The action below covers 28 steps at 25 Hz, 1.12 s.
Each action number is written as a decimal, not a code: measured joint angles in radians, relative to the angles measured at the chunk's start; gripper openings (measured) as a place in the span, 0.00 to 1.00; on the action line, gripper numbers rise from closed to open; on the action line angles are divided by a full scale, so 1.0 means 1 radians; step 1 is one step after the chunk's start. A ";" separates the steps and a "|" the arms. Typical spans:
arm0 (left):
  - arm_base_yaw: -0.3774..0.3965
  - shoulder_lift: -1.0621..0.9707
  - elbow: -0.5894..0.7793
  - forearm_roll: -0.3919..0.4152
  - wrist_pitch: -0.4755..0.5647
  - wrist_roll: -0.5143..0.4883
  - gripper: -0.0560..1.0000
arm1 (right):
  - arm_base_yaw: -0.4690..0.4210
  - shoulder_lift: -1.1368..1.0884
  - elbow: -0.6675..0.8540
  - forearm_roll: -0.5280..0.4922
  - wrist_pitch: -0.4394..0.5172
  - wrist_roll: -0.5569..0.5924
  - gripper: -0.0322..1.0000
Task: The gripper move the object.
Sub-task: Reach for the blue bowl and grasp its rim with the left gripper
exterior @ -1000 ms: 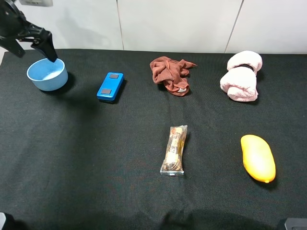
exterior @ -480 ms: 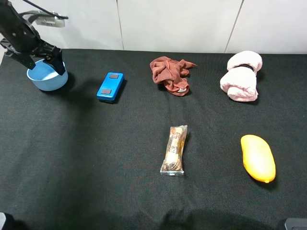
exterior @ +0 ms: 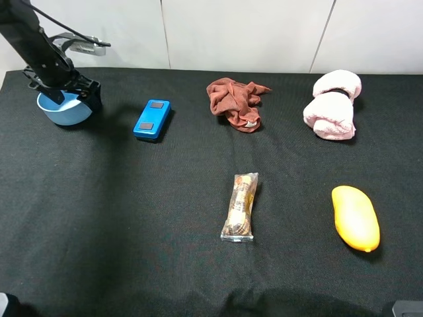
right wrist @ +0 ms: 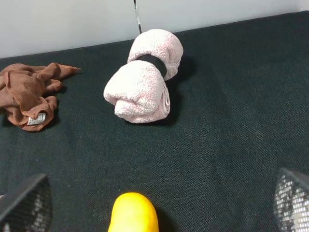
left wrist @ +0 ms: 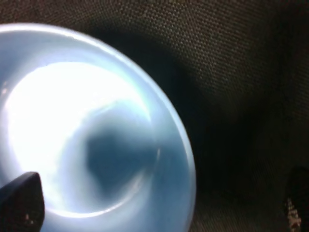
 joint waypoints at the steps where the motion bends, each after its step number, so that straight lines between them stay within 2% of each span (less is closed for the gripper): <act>1: 0.000 0.007 0.000 0.001 -0.007 0.001 0.98 | 0.000 0.000 0.000 0.000 0.000 0.000 0.70; 9: -0.019 0.058 -0.005 0.006 -0.042 0.003 0.97 | 0.000 0.000 0.000 0.000 0.000 0.000 0.70; 13: -0.020 0.058 -0.005 0.007 -0.047 0.003 0.91 | 0.000 0.000 0.000 0.000 -0.001 0.000 0.70; 20: -0.020 0.058 -0.005 0.007 -0.039 0.003 0.73 | 0.000 0.000 0.000 0.000 -0.001 0.000 0.70; 28: -0.020 0.058 -0.005 0.007 -0.032 0.003 0.42 | 0.000 0.000 0.000 0.000 -0.001 0.000 0.70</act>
